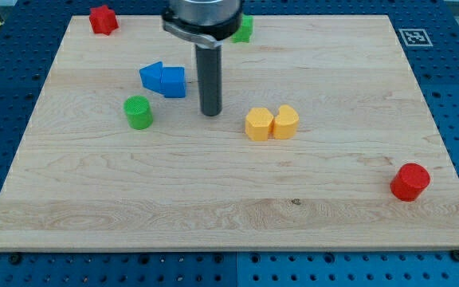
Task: Separate the blue cube and the blue triangle
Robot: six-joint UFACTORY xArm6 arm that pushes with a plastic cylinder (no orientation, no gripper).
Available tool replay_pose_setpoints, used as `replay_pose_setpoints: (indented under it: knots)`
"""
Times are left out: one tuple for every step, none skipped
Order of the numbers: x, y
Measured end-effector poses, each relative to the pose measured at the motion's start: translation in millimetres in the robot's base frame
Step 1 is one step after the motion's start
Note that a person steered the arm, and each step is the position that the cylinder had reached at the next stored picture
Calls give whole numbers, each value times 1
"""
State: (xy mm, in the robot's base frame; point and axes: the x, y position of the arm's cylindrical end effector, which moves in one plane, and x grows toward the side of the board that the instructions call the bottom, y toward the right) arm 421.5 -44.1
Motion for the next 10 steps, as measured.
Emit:
replay_pose_setpoints:
  knots:
    - [-3,-42]
    - [-14,-69]
    - [-17,-69]
    - [-38,-69]
    - [-46,-59]
    - [-46,-50]
    - [-54,-49]
    - [-77,-50]
    - [-82,-50]
    - [-97,-49]
